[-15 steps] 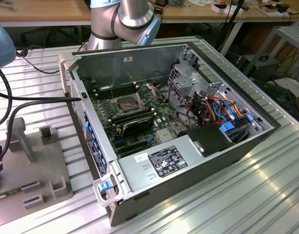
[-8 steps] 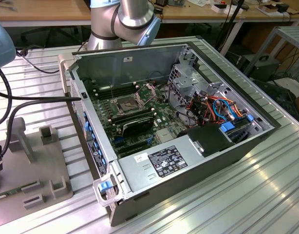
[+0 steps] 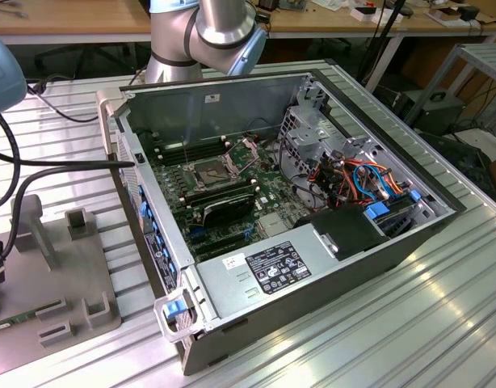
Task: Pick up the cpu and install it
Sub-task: 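Pick up the cpu and move it towards the insertion slot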
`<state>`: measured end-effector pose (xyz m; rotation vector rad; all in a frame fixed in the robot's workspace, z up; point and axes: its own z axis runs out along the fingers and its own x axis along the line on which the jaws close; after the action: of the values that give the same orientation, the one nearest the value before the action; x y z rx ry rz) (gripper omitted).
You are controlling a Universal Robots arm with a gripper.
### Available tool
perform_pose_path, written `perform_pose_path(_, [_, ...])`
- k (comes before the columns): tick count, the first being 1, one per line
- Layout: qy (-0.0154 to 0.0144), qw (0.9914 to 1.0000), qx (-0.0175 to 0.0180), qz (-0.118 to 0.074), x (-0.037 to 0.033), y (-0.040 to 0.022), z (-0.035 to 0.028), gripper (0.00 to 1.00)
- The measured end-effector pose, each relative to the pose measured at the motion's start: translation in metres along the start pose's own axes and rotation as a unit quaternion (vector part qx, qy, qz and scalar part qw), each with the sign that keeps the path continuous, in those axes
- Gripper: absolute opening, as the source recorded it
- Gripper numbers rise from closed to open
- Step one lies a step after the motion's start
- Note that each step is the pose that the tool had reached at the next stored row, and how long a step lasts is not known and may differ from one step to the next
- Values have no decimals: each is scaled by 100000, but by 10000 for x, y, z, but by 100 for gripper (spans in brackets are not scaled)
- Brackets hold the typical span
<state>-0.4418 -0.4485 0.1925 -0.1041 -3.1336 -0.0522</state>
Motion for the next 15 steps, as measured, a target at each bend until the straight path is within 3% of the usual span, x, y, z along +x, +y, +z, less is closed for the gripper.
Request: perform_pose_path(15, [-9, 100000, -8, -54, -1, 1, 3, 55])
